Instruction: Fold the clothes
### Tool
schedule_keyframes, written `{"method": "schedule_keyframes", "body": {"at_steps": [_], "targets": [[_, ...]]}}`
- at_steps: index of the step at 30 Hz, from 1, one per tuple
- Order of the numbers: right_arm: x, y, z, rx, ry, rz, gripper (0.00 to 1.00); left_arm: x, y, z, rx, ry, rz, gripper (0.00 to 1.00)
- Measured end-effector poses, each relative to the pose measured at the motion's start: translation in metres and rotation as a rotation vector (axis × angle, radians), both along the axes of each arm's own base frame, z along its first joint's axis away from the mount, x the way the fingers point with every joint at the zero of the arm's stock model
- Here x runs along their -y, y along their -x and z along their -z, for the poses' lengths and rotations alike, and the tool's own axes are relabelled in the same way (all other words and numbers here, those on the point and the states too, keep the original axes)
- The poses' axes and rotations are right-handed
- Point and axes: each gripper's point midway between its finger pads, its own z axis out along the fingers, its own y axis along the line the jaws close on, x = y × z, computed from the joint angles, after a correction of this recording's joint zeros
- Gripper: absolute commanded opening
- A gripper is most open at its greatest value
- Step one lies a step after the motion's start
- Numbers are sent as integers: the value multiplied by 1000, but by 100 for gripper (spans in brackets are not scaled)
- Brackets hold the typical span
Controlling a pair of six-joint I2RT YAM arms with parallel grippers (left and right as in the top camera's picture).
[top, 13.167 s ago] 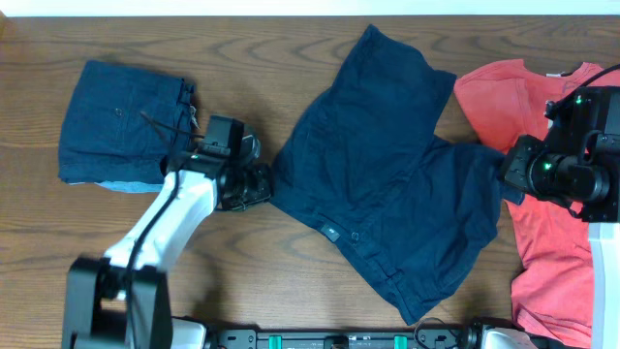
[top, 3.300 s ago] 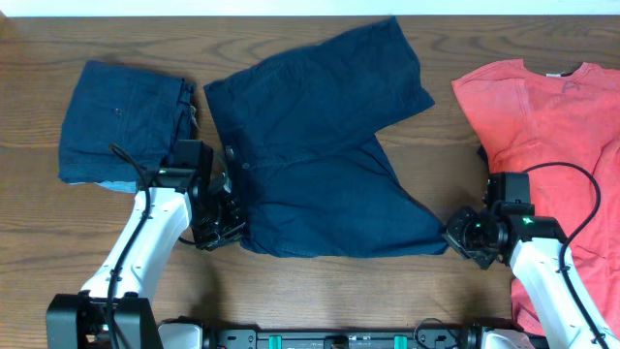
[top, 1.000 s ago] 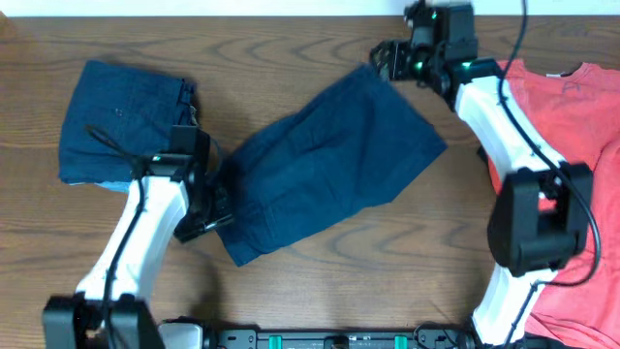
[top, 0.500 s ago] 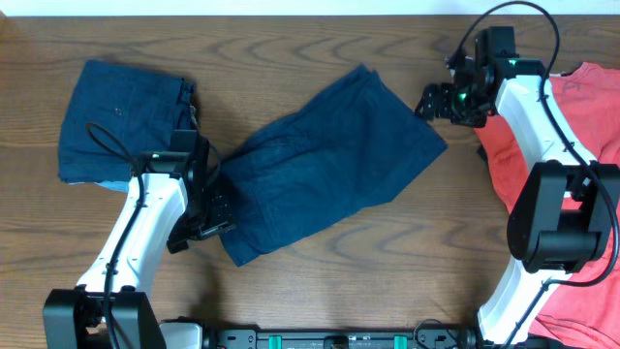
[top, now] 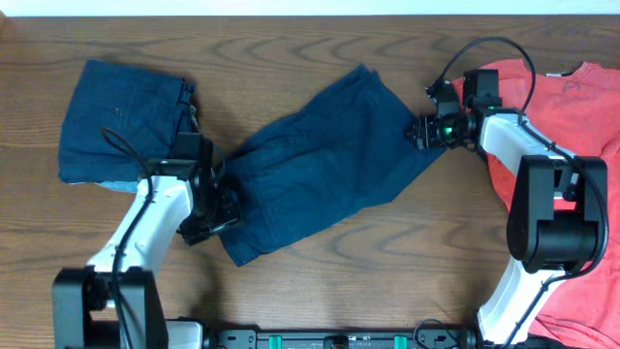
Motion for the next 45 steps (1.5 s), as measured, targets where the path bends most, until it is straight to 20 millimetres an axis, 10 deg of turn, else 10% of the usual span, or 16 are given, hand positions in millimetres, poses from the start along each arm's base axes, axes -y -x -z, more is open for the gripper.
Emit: {"method": "schedule_keyframes", "body": {"at_steps": [5,14,20,25,30,34,40,45], "targets": [[-9,31,10,-140,-42,1,1,2,-1,19,-35,9,28,6],[26,118,13,-604,118,301,4,-11,-21,21,6,-39,40,6],[53,136,3,-624,275,393,59,-25,-64,-31,79,-46,25,6],[50,109,-45,-382,237,312,79,-28,-78,-72,105,-57,49,52],[24,99,-103,-175,102,169,47,-19,-66,-77,58,-24,62,52],[-9,118,-111,-216,3,57,31,-6,-62,-75,48,-4,104,29],[-60,177,-66,-427,20,-80,25,16,-40,-41,-2,15,188,12],[-57,213,0,-566,105,13,15,17,-34,5,41,13,182,6]]}}
